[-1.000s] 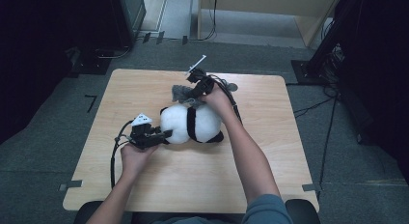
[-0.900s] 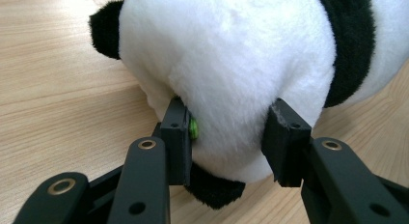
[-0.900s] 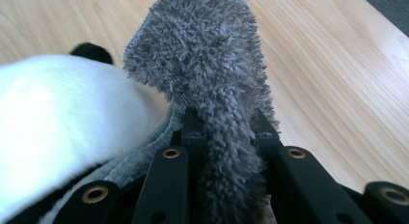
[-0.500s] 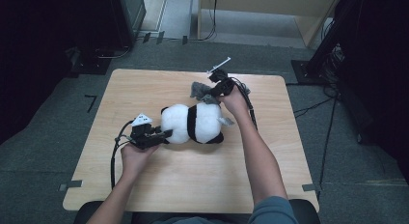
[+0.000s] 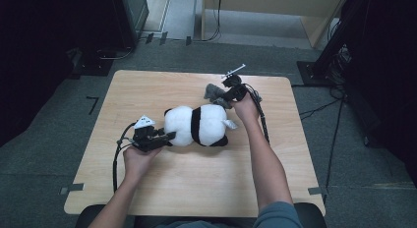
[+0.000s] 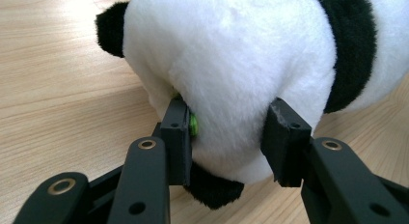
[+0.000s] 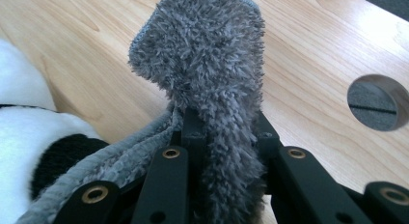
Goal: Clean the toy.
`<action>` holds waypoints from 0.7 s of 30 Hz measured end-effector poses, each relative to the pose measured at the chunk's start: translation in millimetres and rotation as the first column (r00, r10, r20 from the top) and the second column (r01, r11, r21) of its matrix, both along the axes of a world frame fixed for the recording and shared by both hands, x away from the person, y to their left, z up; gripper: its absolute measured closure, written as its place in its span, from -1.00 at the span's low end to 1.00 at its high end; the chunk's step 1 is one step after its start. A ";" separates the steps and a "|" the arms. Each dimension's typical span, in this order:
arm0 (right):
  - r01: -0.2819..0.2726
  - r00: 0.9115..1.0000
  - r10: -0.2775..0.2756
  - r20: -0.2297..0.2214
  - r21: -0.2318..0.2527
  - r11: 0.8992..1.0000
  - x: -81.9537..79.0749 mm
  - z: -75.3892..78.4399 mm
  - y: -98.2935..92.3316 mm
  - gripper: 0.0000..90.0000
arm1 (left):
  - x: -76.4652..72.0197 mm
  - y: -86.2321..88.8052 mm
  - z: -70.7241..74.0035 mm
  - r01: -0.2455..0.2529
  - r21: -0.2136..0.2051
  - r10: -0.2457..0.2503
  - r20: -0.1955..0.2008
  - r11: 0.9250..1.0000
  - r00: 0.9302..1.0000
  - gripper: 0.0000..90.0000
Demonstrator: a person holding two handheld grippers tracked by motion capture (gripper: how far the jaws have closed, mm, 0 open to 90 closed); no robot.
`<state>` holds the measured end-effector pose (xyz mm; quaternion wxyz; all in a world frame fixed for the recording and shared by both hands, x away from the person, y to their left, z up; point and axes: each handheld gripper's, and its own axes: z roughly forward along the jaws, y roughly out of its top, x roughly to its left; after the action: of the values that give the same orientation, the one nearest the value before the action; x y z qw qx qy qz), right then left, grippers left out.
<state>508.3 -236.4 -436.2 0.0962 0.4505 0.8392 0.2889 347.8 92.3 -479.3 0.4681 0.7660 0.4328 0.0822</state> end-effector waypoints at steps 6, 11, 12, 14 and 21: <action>0.006 1.000 -0.007 0.020 0.071 0.997 -3.4 18.2 -3.8 0.68 | -0.7 0.0 0.5 0.003 0.001 -0.003 0.001 1.000 1.000 0.30; -0.020 0.997 0.014 0.076 0.085 0.996 -11.6 43.8 2.8 0.68 | -0.9 0.0 1.1 0.004 -0.006 -0.004 0.002 1.000 1.000 0.30; -0.033 0.996 0.025 0.086 0.086 0.996 -13.6 48.3 5.1 0.68 | -1.0 -0.1 1.2 0.003 -0.007 -0.003 0.002 1.000 1.000 0.30; -0.064 0.993 0.053 0.106 0.105 0.992 -18.7 57.0 10.9 0.68 | -1.1 0.1 1.5 0.005 -0.007 -0.005 0.002 1.000 1.000 0.30; -0.172 0.975 0.158 0.156 0.085 0.981 -41.6 80.9 41.7 0.68 | -1.7 0.5 2.5 0.006 -0.011 -0.006 0.000 1.000 1.000 0.30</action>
<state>466.7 -194.7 -355.3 0.1119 0.3605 0.8490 0.3697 346.2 92.8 -476.8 0.4726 0.7648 0.4309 0.0784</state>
